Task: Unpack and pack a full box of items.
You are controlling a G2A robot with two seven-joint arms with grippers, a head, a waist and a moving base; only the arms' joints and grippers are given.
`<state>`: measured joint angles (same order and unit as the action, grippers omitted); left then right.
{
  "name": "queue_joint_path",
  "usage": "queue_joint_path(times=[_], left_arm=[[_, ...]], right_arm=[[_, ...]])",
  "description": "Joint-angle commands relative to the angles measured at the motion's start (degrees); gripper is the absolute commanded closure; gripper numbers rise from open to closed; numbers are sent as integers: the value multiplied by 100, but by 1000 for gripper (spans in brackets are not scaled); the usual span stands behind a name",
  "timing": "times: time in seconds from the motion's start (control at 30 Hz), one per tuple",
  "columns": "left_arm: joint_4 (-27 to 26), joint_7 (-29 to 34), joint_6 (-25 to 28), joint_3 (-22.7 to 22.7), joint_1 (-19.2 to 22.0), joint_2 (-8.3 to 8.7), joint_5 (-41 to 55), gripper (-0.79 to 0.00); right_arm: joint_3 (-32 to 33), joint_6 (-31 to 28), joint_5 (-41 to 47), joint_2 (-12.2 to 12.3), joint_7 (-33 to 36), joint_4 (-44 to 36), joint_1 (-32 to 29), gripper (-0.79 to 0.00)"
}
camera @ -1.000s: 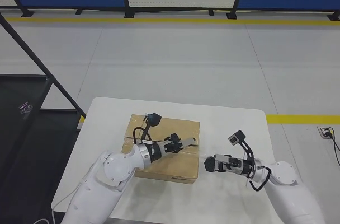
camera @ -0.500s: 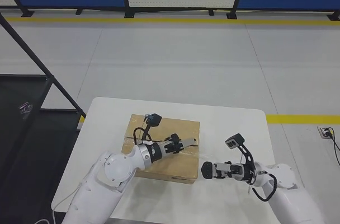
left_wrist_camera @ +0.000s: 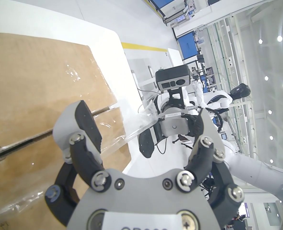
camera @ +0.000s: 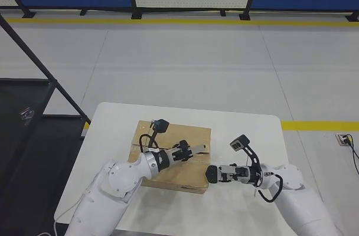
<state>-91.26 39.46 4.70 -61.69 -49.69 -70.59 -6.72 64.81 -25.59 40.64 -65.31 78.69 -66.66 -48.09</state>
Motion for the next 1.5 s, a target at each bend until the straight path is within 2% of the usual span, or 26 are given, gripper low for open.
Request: queue_joint_path(times=[0.0, 0.57, 1.0, 1.23, 1.47], left_arm=[[-9, -4, 11, -1, -8, -2, 9, -785], [-241, 19, 78, -159, -200, 27, 85, -785], [-572, 43, 155, -346, -461, 76, 123, -785], [-653, 87, 178, -387, -541, 95, 92, -785], [-754, 25, 191, -620, -602, 121, 345, -785]], right_arm=[[-6, -30, 63, -12, -30, 72, 17, -785], [-299, -17, 17, -202, -783, 495, 400, -785], [-265, 95, -342, -234, -1419, 466, 364, -785], [-133, 40, -392, -209, -1422, 383, 253, -785], [246, -188, -247, -118, -1225, 328, 15, -785]])
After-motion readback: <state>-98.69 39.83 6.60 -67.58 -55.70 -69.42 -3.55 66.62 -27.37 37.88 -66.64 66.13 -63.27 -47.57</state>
